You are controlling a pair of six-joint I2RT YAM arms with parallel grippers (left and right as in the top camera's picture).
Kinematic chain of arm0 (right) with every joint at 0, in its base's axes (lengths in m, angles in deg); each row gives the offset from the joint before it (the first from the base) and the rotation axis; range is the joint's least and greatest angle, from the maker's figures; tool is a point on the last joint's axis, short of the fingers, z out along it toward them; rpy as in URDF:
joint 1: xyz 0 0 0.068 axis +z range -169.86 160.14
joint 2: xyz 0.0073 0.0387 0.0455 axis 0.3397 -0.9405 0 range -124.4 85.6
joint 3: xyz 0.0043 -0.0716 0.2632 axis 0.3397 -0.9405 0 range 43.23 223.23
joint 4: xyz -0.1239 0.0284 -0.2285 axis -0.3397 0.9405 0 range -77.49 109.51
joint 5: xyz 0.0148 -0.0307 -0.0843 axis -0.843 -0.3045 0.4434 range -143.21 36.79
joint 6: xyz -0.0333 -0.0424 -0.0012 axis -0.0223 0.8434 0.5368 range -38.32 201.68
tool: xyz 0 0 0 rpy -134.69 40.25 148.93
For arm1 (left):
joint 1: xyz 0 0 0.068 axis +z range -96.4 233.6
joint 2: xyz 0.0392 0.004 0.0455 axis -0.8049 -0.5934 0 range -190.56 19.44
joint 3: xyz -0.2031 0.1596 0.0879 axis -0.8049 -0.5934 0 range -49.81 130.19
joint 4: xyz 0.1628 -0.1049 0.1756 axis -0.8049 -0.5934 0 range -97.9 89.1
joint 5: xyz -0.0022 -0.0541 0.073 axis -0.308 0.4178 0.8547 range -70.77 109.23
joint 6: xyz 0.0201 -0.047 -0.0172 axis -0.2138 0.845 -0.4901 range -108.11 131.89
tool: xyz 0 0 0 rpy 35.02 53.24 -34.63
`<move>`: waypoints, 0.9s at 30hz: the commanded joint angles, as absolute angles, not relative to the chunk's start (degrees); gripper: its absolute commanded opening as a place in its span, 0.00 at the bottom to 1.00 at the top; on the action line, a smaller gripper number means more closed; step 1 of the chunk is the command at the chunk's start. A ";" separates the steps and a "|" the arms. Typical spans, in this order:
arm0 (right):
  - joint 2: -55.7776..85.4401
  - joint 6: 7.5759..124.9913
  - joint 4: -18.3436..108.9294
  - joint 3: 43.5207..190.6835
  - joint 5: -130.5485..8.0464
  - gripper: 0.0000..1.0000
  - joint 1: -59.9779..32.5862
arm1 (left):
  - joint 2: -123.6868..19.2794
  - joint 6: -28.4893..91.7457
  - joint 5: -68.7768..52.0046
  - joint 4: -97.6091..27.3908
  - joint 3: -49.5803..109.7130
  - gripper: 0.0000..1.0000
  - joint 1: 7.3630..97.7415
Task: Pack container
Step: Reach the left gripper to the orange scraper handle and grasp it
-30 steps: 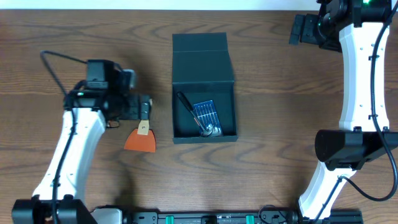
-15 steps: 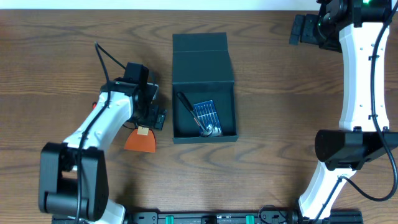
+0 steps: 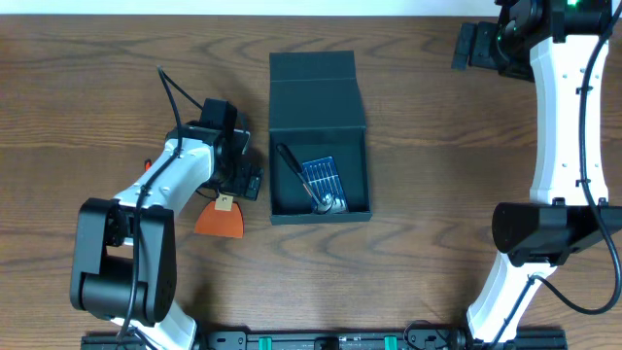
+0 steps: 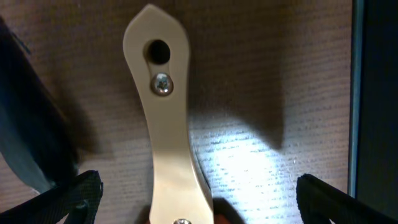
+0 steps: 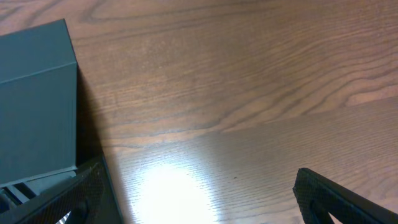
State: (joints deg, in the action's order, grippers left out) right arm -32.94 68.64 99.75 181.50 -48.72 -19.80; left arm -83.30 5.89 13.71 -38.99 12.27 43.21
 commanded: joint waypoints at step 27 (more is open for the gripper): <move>-32.37 68.01 99.77 182.14 -48.76 0.99 -20.05 | -87.91 6.57 14.78 -37.72 12.19 0.98 43.16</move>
